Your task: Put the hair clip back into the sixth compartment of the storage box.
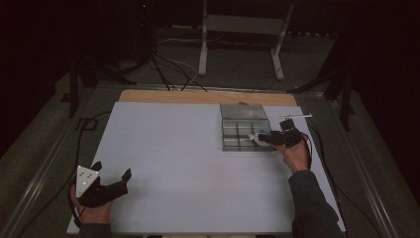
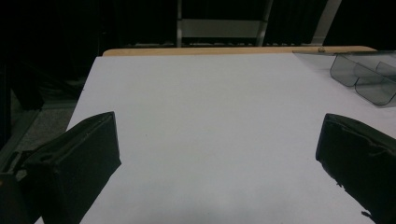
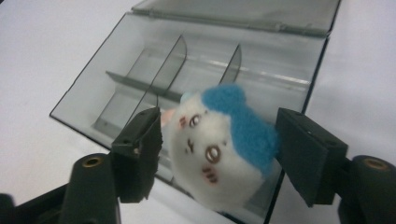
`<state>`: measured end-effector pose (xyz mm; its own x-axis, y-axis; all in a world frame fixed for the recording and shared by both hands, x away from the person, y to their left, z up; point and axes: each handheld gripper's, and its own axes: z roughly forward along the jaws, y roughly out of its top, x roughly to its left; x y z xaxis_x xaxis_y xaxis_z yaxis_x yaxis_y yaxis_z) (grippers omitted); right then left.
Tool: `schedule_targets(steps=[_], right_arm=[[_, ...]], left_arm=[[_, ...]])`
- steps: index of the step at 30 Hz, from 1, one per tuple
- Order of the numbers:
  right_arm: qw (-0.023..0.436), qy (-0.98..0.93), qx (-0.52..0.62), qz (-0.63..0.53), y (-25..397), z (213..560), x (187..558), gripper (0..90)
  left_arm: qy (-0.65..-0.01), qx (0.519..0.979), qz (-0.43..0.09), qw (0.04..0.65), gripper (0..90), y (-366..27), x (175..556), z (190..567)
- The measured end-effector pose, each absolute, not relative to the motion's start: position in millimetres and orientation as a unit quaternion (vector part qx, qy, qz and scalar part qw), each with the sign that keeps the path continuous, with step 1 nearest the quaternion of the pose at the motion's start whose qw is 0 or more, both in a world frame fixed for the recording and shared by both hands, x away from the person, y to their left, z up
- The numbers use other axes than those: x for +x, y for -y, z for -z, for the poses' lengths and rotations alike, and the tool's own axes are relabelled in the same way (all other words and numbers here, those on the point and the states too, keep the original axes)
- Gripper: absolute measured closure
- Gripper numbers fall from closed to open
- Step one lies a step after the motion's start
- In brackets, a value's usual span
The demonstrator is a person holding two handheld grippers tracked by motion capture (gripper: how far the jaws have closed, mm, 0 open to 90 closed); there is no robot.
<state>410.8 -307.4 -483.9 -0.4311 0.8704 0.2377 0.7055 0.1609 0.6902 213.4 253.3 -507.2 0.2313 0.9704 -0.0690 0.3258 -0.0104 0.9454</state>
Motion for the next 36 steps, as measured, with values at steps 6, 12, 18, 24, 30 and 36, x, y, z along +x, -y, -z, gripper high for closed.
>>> schedule_targets(steps=[6, 12, 18, 24, 30, 36], right_arm=[[0.143, -0.748, 0.520, -0.387, 307, 477, 406, 22.2], [0.138, -0.737, 0.522, -0.407, 308, 476, 402, 13.7], [0.145, -0.732, 0.516, -0.420, 306, 474, 396, 2.3], [0.160, -0.730, 0.502, -0.436, 302, 470, 384, 0.0], [0.188, -0.724, 0.487, -0.452, 301, 469, 365, 0.0], [0.203, -0.718, 0.472, -0.469, 300, 466, 348, 0.0]], left_arm=[[-0.519, 0.624, -0.339, 0.475, 0.8, -253, 213, 507], [-0.519, 0.625, -0.339, 0.475, 0.8, -253, 213, 507], [-0.518, 0.626, -0.339, 0.474, 0.8, -253, 213, 507], [-0.518, 0.627, -0.339, 0.473, 0.8, -253, 214, 507], [-0.518, 0.627, -0.340, 0.473, 0.8, -254, 214, 507], [-0.517, 0.627, -0.341, 0.474, 0.7, -253, 215, 505]])
